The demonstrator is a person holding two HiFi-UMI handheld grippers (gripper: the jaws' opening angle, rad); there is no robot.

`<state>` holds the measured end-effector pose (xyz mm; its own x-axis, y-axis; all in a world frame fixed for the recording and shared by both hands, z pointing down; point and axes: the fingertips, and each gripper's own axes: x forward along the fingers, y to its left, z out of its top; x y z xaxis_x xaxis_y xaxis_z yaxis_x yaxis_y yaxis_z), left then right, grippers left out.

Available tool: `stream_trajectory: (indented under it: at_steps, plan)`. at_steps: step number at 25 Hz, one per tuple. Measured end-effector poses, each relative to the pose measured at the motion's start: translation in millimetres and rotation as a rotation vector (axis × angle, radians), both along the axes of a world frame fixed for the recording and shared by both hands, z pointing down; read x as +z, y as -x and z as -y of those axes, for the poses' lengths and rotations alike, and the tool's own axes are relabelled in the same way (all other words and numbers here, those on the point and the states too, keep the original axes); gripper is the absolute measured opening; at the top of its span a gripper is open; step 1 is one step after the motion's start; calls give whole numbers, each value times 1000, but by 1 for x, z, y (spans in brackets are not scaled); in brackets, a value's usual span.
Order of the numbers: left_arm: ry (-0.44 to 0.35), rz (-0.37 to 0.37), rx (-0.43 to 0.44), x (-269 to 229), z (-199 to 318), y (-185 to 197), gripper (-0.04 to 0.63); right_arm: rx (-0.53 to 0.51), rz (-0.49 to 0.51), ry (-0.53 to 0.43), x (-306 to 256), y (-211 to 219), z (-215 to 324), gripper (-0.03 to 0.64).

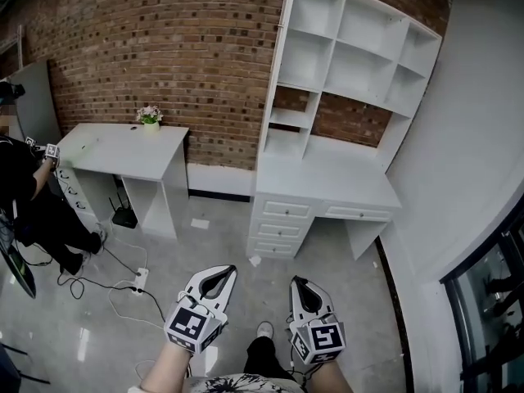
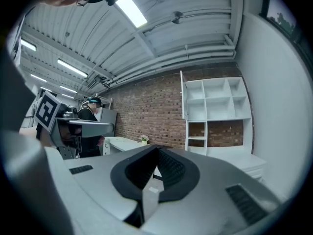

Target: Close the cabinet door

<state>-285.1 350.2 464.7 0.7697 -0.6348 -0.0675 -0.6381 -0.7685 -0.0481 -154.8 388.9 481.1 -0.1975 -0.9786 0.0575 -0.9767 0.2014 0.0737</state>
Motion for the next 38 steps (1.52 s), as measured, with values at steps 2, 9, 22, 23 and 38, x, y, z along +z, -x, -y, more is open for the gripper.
stream_trajectory:
  at_steps: [2,9,22,23,38]
  plan:
    - [6,7,-15,4,26,-11,12,-17,1,4,4,-10,27,2]
    - [-10,8,-63,-6,134,-62,12,-85,-12,-20,-10,-58,144,2]
    - [-89,-23,-156,-63,335,-159,12,-189,-86,-106,-71,-157,369,2]
    - [-96,-23,-155,-66,348,-163,11,-186,-89,-116,-77,-161,383,2]
    - [-110,-125,-179,-94,589,-167,12,-99,-135,-163,-90,-182,592,3]
